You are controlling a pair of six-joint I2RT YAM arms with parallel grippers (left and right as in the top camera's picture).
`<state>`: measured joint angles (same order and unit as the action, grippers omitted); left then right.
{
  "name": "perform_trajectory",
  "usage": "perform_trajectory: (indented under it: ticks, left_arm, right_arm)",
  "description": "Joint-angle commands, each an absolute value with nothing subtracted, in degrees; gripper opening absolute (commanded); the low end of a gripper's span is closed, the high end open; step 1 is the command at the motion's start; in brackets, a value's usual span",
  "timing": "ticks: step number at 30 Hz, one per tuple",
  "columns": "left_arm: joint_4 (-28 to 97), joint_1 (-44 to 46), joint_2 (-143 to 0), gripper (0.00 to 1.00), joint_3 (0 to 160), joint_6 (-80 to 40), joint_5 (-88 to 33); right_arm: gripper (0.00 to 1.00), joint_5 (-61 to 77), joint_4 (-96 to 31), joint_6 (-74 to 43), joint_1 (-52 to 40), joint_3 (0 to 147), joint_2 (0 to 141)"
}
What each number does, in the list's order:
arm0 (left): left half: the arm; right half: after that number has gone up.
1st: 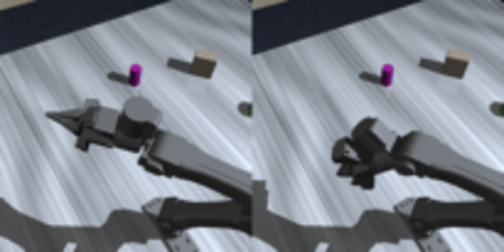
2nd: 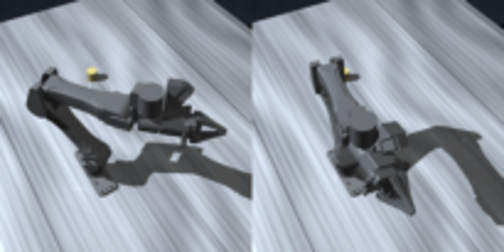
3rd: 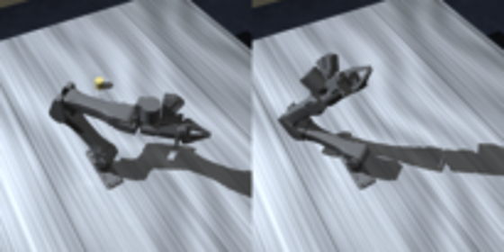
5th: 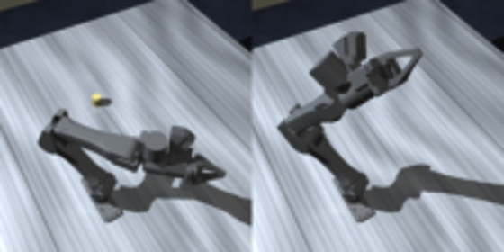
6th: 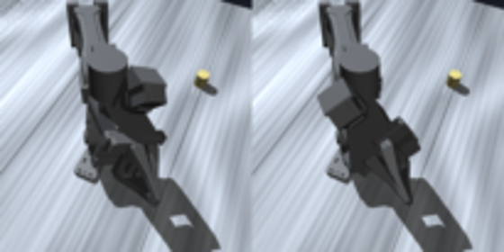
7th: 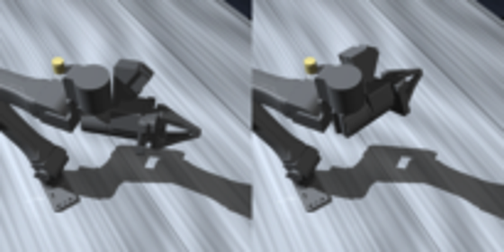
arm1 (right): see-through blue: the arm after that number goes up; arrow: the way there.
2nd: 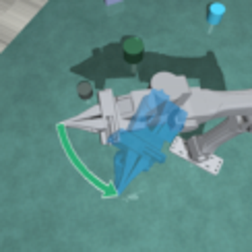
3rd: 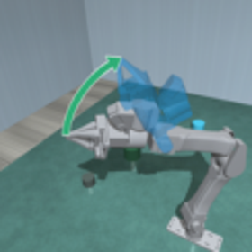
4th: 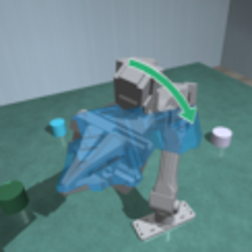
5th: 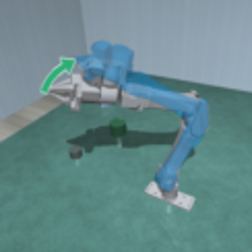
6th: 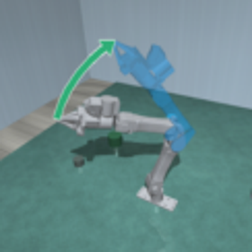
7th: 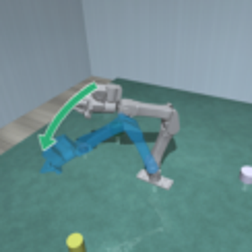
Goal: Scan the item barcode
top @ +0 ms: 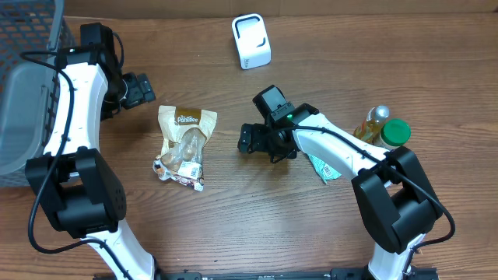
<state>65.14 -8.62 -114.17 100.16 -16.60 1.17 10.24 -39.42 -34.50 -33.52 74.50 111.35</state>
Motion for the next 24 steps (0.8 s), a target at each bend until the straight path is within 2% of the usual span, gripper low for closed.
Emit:
perform_trajectory:
  ticks: [1, 9, 10, 13, 14, 24]
  left_arm:
    - [62.83, -8.19, -113.99, 0.99, 100.51, -16.97, -0.05]
    - [61.41, -8.16, -114.19, 1.00, 99.88, -16.73, -1.93]
    - [60.99, -8.16, -114.43, 0.69, 99.24, -16.71, -2.04]
    - [60.97, -8.16, -115.39, 0.12, 98.52, -16.73, -0.95]
    - [60.97, -8.19, -115.55, 0.08, 98.39, -16.73, -0.89]
    - [61.28, -7.79, -121.05, 0.04, 98.26, -16.67, 0.60]
  right_arm:
    - [1.00, 10.07, -38.61, -34.50, -33.69, 74.22, 111.24]
    - [1.00, 6.07, -38.35, -34.50, -33.69, 74.22, 111.24]
    - [1.00, 6.07, -38.33, -34.50, -33.69, 74.22, 111.24]
    - [1.00, 6.07, -38.33, -34.50, -33.69, 74.22, 111.24]
    - [1.00, 6.07, -38.33, -34.50, -33.69, 74.22, 111.24]
    - [1.00, 6.07, -38.33, -34.50, -33.69, 74.22, 111.24]
